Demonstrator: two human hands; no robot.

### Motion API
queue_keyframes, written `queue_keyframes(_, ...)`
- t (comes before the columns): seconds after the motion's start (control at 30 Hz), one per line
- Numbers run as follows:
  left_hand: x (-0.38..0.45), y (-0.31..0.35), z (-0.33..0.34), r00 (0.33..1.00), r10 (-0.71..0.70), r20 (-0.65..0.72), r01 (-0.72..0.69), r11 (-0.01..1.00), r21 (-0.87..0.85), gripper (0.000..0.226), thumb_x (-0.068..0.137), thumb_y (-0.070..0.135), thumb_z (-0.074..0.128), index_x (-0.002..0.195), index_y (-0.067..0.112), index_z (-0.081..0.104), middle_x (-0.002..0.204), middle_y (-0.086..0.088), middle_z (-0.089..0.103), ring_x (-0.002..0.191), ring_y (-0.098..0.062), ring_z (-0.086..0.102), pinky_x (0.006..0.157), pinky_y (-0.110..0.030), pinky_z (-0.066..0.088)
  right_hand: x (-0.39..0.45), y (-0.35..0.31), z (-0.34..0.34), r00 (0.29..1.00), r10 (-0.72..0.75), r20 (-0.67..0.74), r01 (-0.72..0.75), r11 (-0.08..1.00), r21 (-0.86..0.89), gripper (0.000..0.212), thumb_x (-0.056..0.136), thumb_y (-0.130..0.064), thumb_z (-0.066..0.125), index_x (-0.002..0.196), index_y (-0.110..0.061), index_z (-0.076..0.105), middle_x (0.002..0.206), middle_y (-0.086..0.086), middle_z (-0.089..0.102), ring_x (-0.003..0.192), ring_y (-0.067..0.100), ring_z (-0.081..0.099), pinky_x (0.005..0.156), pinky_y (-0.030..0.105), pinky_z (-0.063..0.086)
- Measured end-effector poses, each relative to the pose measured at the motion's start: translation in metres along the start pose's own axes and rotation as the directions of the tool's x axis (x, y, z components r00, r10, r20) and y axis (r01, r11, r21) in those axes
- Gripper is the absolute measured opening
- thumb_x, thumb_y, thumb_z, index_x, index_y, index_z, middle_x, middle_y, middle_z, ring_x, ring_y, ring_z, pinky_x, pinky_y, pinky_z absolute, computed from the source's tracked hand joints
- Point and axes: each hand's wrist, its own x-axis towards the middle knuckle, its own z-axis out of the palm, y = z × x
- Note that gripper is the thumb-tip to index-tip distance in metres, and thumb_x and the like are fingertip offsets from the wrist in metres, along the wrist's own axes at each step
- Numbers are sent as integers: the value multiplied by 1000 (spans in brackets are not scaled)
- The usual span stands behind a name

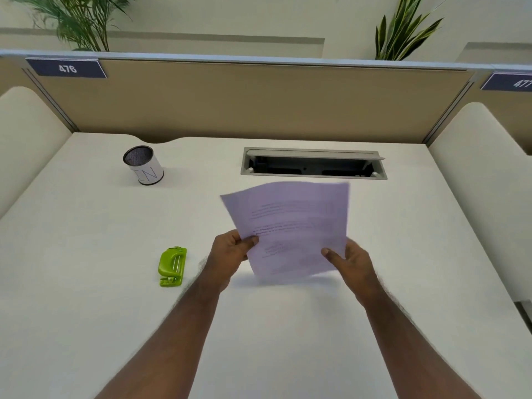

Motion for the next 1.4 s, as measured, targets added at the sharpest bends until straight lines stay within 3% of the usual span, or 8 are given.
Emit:
queue_keyframes(0.1, -1, -2, 0, 997, -49, -57, 33, 967, -253, 20, 87, 16, 69, 106, 18, 74, 108, -4, 77, 97, -21, 74, 77, -32, 60, -2, 2, -4, 979, 162, -122, -148, 982, 118, 93, 75, -40, 79, 152, -32, 28, 153, -3, 42, 136, 19, 46, 107, 37, 41)
queue_keyframes(0.2, -3, -4, 9, 987, -132, -89, 78, 887, -455, 22, 89, 11, 64, 111, 15, 68, 105, -5, 78, 94, -18, 75, 73, -31, 61, -12, 9, 1, 956, 293, 5, -286, 930, 229, 114, 64, -55, 78, 155, -36, 11, 163, -2, 24, 143, 21, 35, 112, 50, 35)
queue_keyframes(0.33, -15, -14, 28, 976, -217, -15, 174, 819, -547, 24, 88, 10, 63, 110, 15, 69, 100, -5, 79, 88, -16, 76, 67, -31, 62, -12, 12, 7, 950, 223, 216, -296, 861, 413, 70, 78, -39, 77, 139, -23, 49, 138, 6, 62, 120, 27, 64, 92, 45, 56)
queue_keyframes(0.53, -15, -9, -5, 988, -152, 38, 148, 827, -542, 37, 80, 9, 62, 116, 16, 67, 105, -4, 78, 93, -17, 75, 71, -32, 62, -4, 15, -16, 984, 176, -8, -163, 923, 349, 27, 87, 0, 67, 113, -7, 70, 109, 9, 76, 93, 20, 74, 79, 36, 61)
queue_keyframes(0.77, 3, 28, -59, 991, -51, 125, 55, 998, -28, 37, 83, 9, 70, 119, 16, 67, 112, -5, 75, 96, -15, 73, 79, -26, 59, 4, 7, -49, 994, 111, 22, -113, 985, 129, 16, 85, -7, 71, 98, -16, 75, 96, -3, 79, 90, 16, 73, 85, 39, 55)
queue_keyframes(1.03, -3, 10, -40, 999, 10, 52, -29, 927, 375, 25, 80, 2, 75, 85, 27, 76, 77, 20, 77, 75, 6, 69, 71, -13, 53, -2, 25, -39, 991, 131, 8, -132, 991, 26, 19, 87, -6, 71, 105, -10, 74, 102, 8, 76, 98, 22, 69, 87, 31, 52)
queue_keyframes(1.2, -4, -1, -40, 997, 39, -68, -11, 929, 371, 18, 80, 8, 77, 95, 16, 76, 74, 23, 76, 71, 8, 70, 61, -8, 51, -3, 23, -36, 993, 119, 17, -119, 993, -14, 15, 87, -10, 72, 98, -20, 76, 88, -17, 78, 83, -2, 71, 73, 14, 53)
queue_keyframes(1.4, -2, -1, -35, 994, 62, -85, -21, 911, 412, 15, 82, 5, 73, 94, 12, 76, 90, -7, 77, 81, -16, 69, 79, -35, 56, 1, 23, -31, 989, 122, -85, -127, 991, -51, 15, 87, -16, 74, 99, -24, 72, 95, -10, 76, 96, 15, 66, 74, 16, 50)
